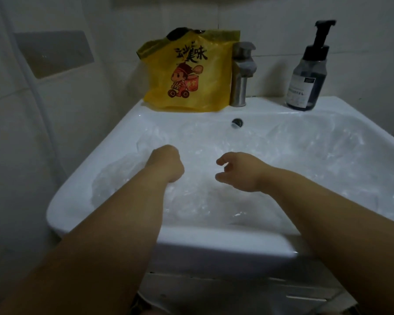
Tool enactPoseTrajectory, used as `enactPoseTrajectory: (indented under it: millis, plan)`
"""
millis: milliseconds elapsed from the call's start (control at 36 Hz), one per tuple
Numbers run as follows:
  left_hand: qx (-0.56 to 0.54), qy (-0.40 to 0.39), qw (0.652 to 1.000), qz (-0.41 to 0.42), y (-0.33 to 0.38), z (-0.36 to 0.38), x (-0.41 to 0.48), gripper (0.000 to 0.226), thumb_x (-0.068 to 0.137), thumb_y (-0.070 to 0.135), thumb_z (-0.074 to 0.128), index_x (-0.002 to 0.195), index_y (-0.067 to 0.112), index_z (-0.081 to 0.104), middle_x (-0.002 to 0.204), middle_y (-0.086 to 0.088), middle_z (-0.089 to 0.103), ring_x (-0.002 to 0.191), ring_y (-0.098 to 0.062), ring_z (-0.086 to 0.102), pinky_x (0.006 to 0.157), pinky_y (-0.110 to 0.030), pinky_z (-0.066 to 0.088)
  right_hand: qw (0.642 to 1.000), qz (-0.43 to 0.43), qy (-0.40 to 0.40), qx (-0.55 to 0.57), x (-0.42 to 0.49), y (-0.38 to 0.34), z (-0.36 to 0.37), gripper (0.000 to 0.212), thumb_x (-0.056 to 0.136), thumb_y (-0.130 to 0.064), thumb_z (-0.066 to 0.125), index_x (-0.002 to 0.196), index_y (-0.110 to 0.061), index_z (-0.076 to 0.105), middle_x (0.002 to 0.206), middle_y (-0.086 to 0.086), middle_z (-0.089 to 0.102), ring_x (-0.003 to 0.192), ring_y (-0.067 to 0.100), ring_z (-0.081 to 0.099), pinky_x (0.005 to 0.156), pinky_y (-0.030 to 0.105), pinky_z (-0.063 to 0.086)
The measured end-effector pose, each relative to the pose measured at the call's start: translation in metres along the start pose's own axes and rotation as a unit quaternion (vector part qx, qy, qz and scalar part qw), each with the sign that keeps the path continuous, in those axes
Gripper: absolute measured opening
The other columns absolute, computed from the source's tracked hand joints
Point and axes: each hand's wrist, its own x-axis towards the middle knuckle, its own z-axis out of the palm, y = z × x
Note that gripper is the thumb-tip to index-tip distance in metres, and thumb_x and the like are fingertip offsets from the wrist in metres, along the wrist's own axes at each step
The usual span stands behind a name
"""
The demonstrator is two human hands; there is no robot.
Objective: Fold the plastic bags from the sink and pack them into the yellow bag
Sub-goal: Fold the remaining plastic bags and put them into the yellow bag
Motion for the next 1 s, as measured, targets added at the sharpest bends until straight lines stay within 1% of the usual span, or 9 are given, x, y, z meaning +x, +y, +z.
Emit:
enactPoseTrajectory:
  millis: [194,333,417,528,667,778,833,917,1000]
  plan:
    - [-0.122,0.186,0.967,0.128,0.015,-0.004,0.001,0.059,0.092,0.025,0.063,0.146,0.02,0.04,0.135,-0.006,0.051,0.125,-0.024,0.046,0.1,-0.029,0.037,1.0,0.015,0.006,0.026,0.016,0.007,-0.007,0.053,0.091,-0.033,0.061,0.14,-0.021,0.043,0.132,0.005,0.054,0.098,0.015,0.05,0.085,0.024,0.04]
    - [0.004,-0.036,0.999,0.031,0.016,0.0,0.005,0.09,0.09,0.04,0.064,0.155,0.031,0.002,0.161,-0.015,-0.008,0.145,-0.038,0.018,0.113,-0.04,0.027,0.999,0.03,-0.019,0.017,0.021,0.013,-0.007,0.058,0.092,-0.034,0.061,0.144,-0.021,0.038,0.135,0.005,0.05,0.11,0.021,0.053,0.091,0.027,0.042]
    - [0.048,-0.112,0.991,0.051,0.017,0.003,0.004,0.067,0.093,0.022,0.062,0.151,0.019,0.029,0.154,-0.009,0.032,0.132,-0.03,0.044,0.101,-0.029,0.039,0.998,0.044,-0.048,0.009,0.022,0.018,-0.009,0.061,0.091,-0.036,0.062,0.145,-0.021,0.036,0.145,0.005,0.042,0.124,0.024,0.048,0.098,0.03,0.041]
    - [-0.13,-0.012,0.988,0.083,0.021,0.003,0.009,0.057,0.088,0.019,0.068,0.141,0.02,0.047,0.133,-0.007,0.053,0.113,-0.029,0.058,0.095,-0.032,0.048,0.998,0.032,-0.034,0.036,0.021,0.02,-0.015,0.072,0.087,-0.037,0.067,0.148,-0.022,0.03,0.147,0.006,0.041,0.122,0.021,0.049,0.088,0.026,0.044]
    - [-0.362,0.069,0.919,0.137,0.045,-0.003,0.001,0.084,0.086,0.03,0.071,0.152,0.034,0.019,0.125,0.002,0.052,0.106,-0.019,0.06,0.086,-0.031,0.054,0.961,0.002,-0.035,0.273,0.02,0.006,-0.021,0.099,0.075,-0.039,0.078,0.151,-0.034,0.015,0.142,0.003,0.044,0.109,0.014,0.054,0.071,0.024,0.05]
    - [-0.445,0.1,0.88,0.131,0.046,-0.007,0.001,0.075,0.082,0.025,0.076,0.146,0.028,0.037,0.133,-0.001,0.05,0.116,-0.018,0.056,0.09,-0.034,0.055,0.965,0.001,-0.001,0.263,0.022,0.004,-0.02,0.061,0.086,-0.03,0.069,0.14,-0.021,0.043,0.115,-0.001,0.059,0.091,0.014,0.06,0.07,0.025,0.054]
    - [-0.513,0.058,0.846,0.135,0.046,-0.009,0.001,0.066,0.084,0.013,0.073,0.142,0.023,0.044,0.132,-0.001,0.052,0.116,-0.016,0.056,0.083,-0.027,0.054,0.961,-0.004,0.03,0.275,0.023,0.005,-0.023,0.052,0.088,-0.029,0.068,0.135,-0.018,0.05,0.104,-0.002,0.062,0.089,0.015,0.061,0.073,0.026,0.054]
    - [-0.651,-0.046,0.747,0.129,0.054,-0.017,0.0,0.054,0.089,-0.003,0.059,0.139,0.014,0.045,0.116,-0.009,0.064,0.079,-0.011,0.061,0.07,-0.022,0.052,0.931,-0.025,0.015,0.364,0.023,0.004,-0.028,0.072,0.082,-0.028,0.073,0.143,-0.028,0.035,0.113,-0.002,0.056,0.103,0.018,0.061,0.08,0.033,0.056]
    - [-0.693,-0.089,0.705,0.122,0.068,-0.026,0.003,0.044,0.092,-0.005,0.052,0.135,0.004,0.048,0.094,-0.011,0.06,0.07,-0.012,0.054,0.062,-0.02,0.051,0.924,-0.033,0.023,0.381,0.023,0.001,-0.03,0.037,0.09,-0.022,0.064,0.125,-0.019,0.053,0.116,0.006,0.062,0.105,0.022,0.061,0.079,0.035,0.057]
